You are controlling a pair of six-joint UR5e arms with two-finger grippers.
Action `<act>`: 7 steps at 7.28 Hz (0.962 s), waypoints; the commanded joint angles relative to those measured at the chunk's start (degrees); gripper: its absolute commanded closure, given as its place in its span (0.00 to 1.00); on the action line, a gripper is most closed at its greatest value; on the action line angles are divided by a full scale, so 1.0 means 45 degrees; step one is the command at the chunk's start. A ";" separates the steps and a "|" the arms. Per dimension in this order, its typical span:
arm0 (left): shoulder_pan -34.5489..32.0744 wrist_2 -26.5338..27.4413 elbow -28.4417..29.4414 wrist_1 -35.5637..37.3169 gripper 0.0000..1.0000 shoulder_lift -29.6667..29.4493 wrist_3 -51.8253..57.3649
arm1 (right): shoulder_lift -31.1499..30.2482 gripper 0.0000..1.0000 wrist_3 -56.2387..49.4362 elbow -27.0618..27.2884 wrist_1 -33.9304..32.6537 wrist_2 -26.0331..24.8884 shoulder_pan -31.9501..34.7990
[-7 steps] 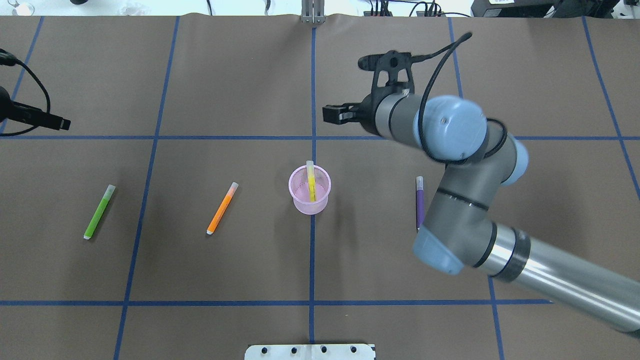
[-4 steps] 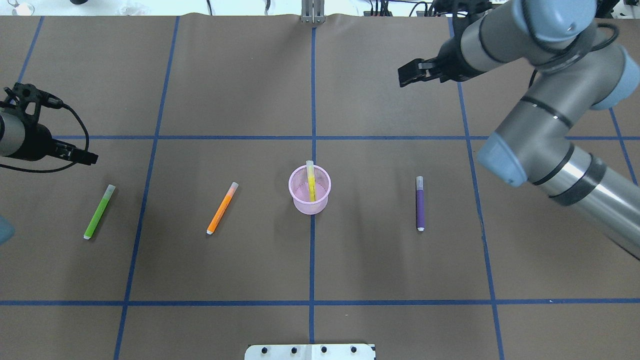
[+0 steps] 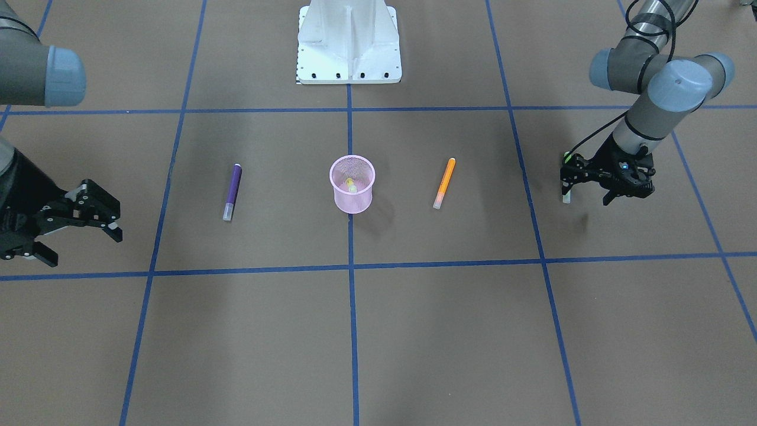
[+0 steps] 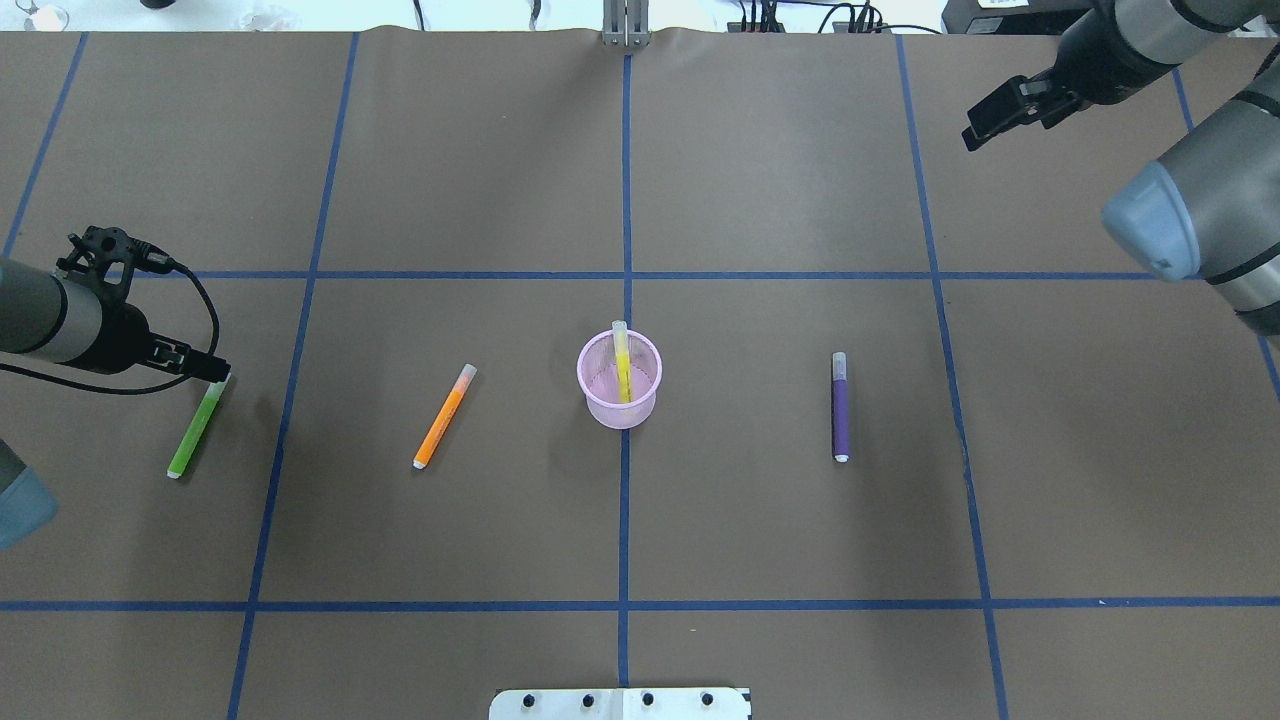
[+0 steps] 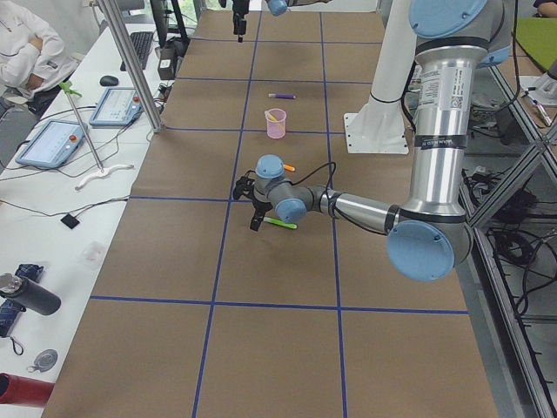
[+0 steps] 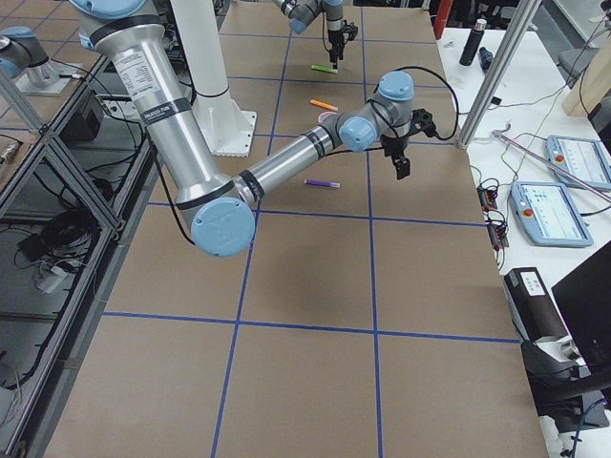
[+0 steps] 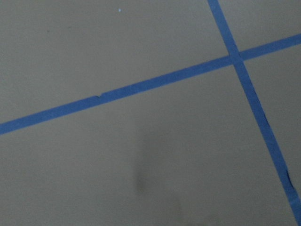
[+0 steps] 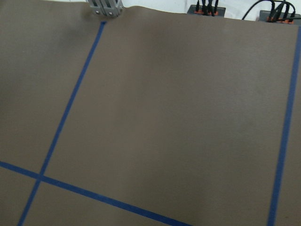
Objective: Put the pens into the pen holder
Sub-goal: 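Withdraw the right gripper while the left gripper moves over the green marker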
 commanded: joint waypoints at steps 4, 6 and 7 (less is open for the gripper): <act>0.0476 0.0025 0.0008 -0.0034 0.52 0.0010 -0.0039 | -0.0824 0.00 -0.1348 -0.0021 -0.0161 0.0123 0.0548; 0.0496 0.0064 0.0008 -0.0034 0.61 0.0010 -0.0039 | -0.0845 0.00 -0.1389 -0.0021 -0.0161 0.0123 0.0588; 0.0496 0.0064 0.0008 -0.0034 0.61 0.0010 -0.0039 | -0.0864 0.00 -0.1389 -0.0021 -0.0161 0.0123 0.0569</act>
